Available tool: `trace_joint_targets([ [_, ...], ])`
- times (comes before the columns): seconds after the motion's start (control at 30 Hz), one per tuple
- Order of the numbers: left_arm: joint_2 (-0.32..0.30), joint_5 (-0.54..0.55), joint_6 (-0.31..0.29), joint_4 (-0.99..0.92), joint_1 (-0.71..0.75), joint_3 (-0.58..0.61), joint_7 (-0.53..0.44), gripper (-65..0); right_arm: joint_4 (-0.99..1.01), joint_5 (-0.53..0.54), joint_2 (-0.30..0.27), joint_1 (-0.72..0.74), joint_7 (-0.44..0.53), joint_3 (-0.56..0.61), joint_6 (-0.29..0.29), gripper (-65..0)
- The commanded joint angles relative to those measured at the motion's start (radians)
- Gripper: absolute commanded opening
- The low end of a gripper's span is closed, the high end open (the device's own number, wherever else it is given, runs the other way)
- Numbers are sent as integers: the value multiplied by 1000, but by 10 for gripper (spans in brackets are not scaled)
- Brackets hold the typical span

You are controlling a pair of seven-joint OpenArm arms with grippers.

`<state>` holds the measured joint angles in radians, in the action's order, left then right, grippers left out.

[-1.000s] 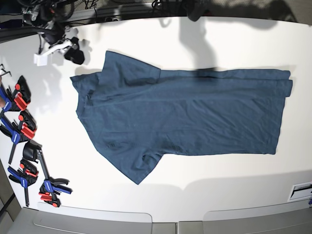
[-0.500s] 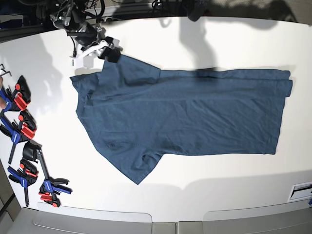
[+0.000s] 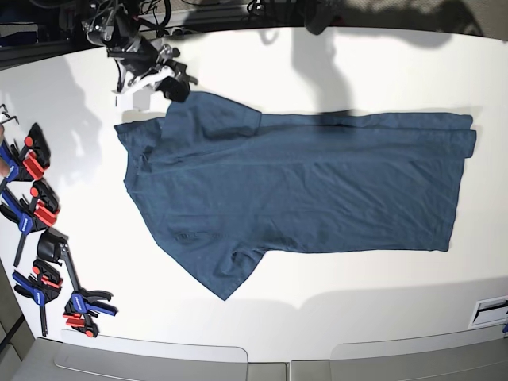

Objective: Fold the T-shirt properly
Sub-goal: 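Move the right gripper over the shirt near the collar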

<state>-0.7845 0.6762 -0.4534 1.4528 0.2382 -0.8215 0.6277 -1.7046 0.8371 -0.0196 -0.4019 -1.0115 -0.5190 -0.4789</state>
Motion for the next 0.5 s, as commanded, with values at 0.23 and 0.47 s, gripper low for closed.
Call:
trace_joint_targets([
  [0.23,-33,10,-2,14,-8,-13,-32,-507,-19,40,-8,171,26,74,-47,-650],
  [0.47,-33,10,-2,14,-8,-13,-38,-507,-19,-348,-8,299,222,282,-31,-650],
])
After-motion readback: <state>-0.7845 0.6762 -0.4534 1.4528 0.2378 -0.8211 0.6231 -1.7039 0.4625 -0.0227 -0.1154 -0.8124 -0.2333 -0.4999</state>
